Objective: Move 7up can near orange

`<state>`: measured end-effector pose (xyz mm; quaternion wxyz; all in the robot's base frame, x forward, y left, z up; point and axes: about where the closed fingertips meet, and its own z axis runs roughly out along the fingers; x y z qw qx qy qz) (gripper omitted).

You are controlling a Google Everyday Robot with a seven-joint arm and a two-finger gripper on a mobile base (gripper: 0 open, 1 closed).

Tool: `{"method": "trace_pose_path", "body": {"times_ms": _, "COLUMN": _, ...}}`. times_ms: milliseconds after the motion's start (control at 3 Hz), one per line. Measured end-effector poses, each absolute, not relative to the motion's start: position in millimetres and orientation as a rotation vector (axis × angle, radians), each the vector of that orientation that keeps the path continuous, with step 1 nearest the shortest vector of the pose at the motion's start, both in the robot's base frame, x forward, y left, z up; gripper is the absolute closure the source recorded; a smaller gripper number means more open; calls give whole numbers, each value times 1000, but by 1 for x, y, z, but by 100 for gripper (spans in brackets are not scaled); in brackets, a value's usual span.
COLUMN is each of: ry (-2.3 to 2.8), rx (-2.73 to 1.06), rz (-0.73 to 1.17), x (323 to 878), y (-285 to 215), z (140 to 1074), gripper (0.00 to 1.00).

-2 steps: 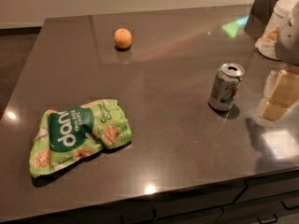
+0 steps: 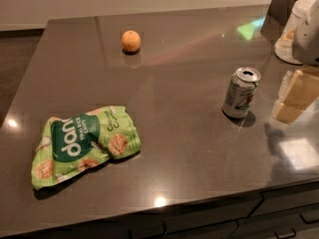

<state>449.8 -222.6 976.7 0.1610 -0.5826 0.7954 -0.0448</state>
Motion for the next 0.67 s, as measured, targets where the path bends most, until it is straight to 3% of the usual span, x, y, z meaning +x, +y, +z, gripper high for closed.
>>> {"method": "trace_pose_path", "body": {"times_ms": 667, "ry": 2326, "rx": -1484, "rz": -14, "x": 489, "y": -243, "z": 947, "gripper": 0}}
